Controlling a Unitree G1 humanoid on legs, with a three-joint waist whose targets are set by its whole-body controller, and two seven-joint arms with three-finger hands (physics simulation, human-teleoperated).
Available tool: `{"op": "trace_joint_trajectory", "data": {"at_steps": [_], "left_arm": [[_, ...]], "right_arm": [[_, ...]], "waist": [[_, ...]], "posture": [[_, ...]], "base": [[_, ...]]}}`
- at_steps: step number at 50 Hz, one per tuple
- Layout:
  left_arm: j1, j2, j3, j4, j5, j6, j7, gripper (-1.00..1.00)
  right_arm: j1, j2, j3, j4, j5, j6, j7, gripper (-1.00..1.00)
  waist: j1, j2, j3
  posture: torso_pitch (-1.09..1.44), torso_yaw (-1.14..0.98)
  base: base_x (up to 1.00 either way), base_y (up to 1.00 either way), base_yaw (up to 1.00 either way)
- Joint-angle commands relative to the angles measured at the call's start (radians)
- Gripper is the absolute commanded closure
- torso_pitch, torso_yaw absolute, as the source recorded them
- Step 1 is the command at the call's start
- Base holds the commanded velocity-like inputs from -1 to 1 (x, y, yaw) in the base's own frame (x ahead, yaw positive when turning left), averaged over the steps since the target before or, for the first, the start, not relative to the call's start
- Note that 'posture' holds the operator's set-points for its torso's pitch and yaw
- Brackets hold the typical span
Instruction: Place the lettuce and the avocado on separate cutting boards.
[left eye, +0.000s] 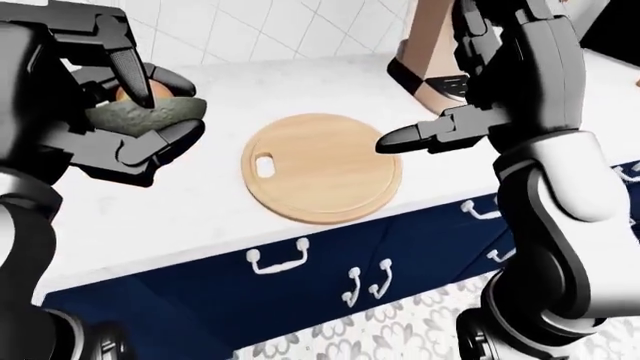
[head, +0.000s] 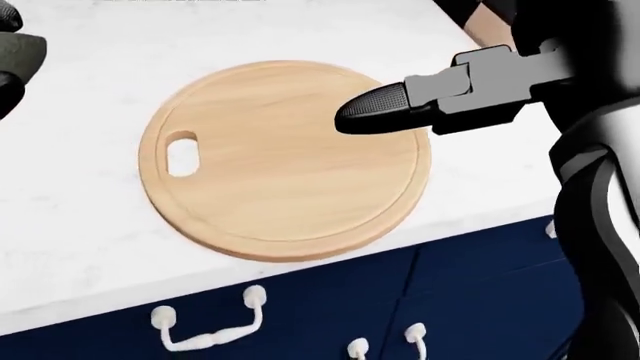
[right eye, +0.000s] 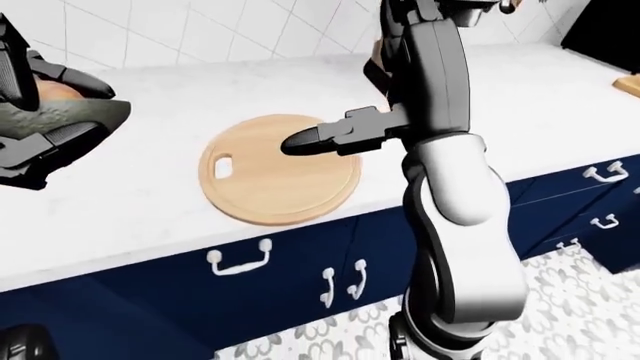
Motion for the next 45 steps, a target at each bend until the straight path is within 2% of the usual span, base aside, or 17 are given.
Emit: {"op": "trace_joint_trajectory", "data": {"at_steps": [1, 3, 4, 6, 7, 9, 11, 14, 21, 24, 27, 28, 30, 31, 33, 39, 45], "left_arm": [[-0.024, 0.009, 0.006, -0.008, 0.009, -0.035, 0.006, 1.0], [-0.023, 0.008, 0.006, -0.007, 0.012, -0.037, 0.005, 1.0], [-0.022, 0.008, 0.006, -0.007, 0.013, -0.038, 0.004, 1.0], [-0.02, 0.007, 0.003, -0.005, 0.017, -0.042, 0.002, 1.0], [-0.022, 0.007, 0.003, -0.004, 0.018, -0.041, 0.001, 1.0], [-0.027, 0.01, 0.005, -0.004, 0.018, -0.037, -0.003, 1.0], [-0.031, 0.01, 0.006, -0.004, 0.017, -0.033, -0.004, 1.0], [-0.04, 0.014, 0.006, -0.001, 0.015, -0.027, -0.006, 1.0], [-0.046, 0.013, -0.002, 0.003, 0.019, -0.028, -0.008, 1.0], [-0.042, 0.013, 0.004, -0.002, 0.019, -0.026, -0.01, 1.0], [-0.033, 0.009, 0.004, -0.003, 0.022, -0.032, -0.011, 1.0], [-0.031, 0.009, 0.006, -0.004, 0.022, -0.032, -0.011, 1.0], [-0.027, 0.008, 0.009, -0.007, 0.022, -0.032, -0.012, 1.0], [-0.028, 0.009, 0.011, -0.008, 0.022, -0.03, -0.013, 1.0], [-0.026, 0.009, 0.012, -0.009, 0.022, -0.03, -0.013, 1.0], [-0.026, 0.004, 0.001, -0.006, 0.026, -0.037, -0.007, 1.0], [-0.104, -0.043, -0.163, 0.109, 0.096, -0.131, -0.017, 1.0]], "right_arm": [[-0.025, -0.01, -0.008, -0.017, 0.005, -0.026, -0.018, -1.0], [-0.024, -0.009, -0.013, -0.016, 0.017, -0.025, -0.026, -1.0], [-0.022, -0.014, -0.009, -0.017, 0.019, -0.026, -0.027, -1.0], [-0.013, -0.021, 0.0, -0.01, 0.017, -0.041, -0.03, -1.0], [-0.023, -0.008, -0.011, -0.01, 0.03, -0.029, -0.034, -1.0], [-0.025, -0.02, -0.006, -0.006, 0.029, -0.031, -0.034, -1.0], [-0.032, -0.016, -0.009, -0.006, 0.034, -0.023, -0.038, -1.0], [-0.033, -0.025, -0.006, -0.003, 0.038, -0.025, -0.04, -1.0], [-0.031, -0.031, -0.002, -0.001, 0.041, -0.033, -0.042, -1.0], [-0.028, -0.022, -0.009, -0.004, 0.046, -0.034, -0.046, -1.0], [-0.031, -0.018, -0.012, -0.005, 0.055, -0.031, -0.054, -1.0], [-0.027, -0.018, -0.009, -0.005, 0.057, -0.032, -0.055, -1.0], [-0.022, -0.022, -0.002, -0.003, 0.055, -0.037, -0.057, -1.0], [-0.024, -0.022, 0.0, -0.005, 0.054, -0.035, -0.056, -1.0], [-0.019, -0.031, 0.006, -0.008, 0.045, -0.042, -0.051, -1.0], [-0.019, -0.026, 0.007, -0.006, 0.032, -0.047, -0.041, -1.0], [-0.011, -0.026, -0.017, -0.017, 0.03, -0.041, -0.042, -1.0]], "waist": [[-0.001, -0.002, -0.027], [0.011, -0.042, -0.04], [0.016, -0.035, -0.039], [-0.023, 0.035, -0.017], [-0.036, 0.045, -0.012], [-0.04, 0.115, -0.021], [-0.029, 0.064, -0.002], [-0.009, 0.05, -0.042], [0.007, 0.007, -0.03], [0.023, -0.062, -0.045], [0.01, -0.034, -0.045], [0.009, -0.031, -0.071], [-0.006, 0.019, -0.051], [-0.011, 0.018, -0.033], [-0.018, 0.007, -0.058], [-0.018, 0.002, -0.057], [-0.005, -0.011, -0.055]], "posture": [[0.0, 0.0], [0.0, 0.0], [0.0, 0.0], [0.0, 0.0], [0.0, 0.0], [0.0, 0.0], [0.0, 0.0], [0.0, 0.0], [0.0, 0.0], [0.0, 0.0], [0.0, 0.0], [0.0, 0.0], [0.0, 0.0], [0.0, 0.0], [0.0, 0.0], [0.0, 0.0], [0.0, 0.0]], "base": [[0.0, 0.0, 0.0], [0.0, -0.01, 0.0], [0.0, -0.02, 0.0], [0.18, -0.37, 0.0], [0.19, -0.2, 0.0], [0.24, -0.23, 0.0], [0.3, -0.26, 0.0], [0.33, -0.38, 0.0], [0.27, -0.16, 0.0], [0.0, 0.0, 0.0], [0.0, 0.0, 0.0], [0.0, -0.13, 0.0], [0.0, -0.46, 0.0], [0.0, 0.0, 0.0], [0.0, 0.0, 0.0], [0.0, 0.0, 0.0], [0.0, 0.0, 0.0]]}}
